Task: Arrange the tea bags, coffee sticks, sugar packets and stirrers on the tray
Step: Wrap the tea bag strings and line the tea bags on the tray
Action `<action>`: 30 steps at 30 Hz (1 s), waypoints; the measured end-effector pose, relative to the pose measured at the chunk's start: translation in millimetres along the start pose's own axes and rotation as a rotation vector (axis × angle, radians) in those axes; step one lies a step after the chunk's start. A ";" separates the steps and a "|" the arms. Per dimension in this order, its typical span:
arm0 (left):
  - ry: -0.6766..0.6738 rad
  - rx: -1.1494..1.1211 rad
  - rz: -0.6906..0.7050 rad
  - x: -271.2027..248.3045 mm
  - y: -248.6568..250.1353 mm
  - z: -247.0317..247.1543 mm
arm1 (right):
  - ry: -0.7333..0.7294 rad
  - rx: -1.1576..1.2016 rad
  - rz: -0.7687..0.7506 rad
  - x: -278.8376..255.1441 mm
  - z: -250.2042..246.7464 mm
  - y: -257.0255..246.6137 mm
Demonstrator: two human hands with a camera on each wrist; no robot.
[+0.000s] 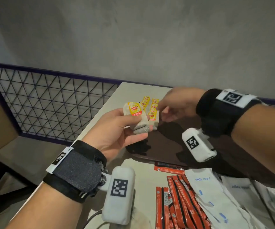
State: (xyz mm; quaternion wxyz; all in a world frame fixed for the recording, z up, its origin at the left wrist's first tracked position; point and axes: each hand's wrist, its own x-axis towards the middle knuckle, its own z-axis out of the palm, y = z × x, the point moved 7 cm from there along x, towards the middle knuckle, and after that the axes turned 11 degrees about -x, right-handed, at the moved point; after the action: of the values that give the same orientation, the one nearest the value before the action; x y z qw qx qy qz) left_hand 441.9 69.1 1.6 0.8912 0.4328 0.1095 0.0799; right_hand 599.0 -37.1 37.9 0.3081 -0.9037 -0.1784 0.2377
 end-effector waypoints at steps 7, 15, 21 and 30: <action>-0.142 0.213 -0.020 -19.8 -8.2 40.0 | -0.095 0.346 -0.169 -109.5 -10.5 11.3; -0.272 0.425 0.005 -29.9 -35.8 102.7 | 0.183 0.381 -0.303 -164.2 -21.3 68.8; -0.312 0.339 -0.051 -33.2 -45.2 107.7 | 0.248 0.545 -0.291 -164.2 -26.5 93.6; -0.338 0.149 -0.064 -42.9 -54.1 103.7 | 0.254 0.750 -0.306 -164.8 -24.6 105.9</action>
State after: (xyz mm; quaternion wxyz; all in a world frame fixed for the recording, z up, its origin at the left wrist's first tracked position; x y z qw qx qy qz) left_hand 430.5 -52.5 26.7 0.8645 0.5012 -0.0222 -0.0308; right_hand 495.3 -205.0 39.8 0.6668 -0.7143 -0.1723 0.1243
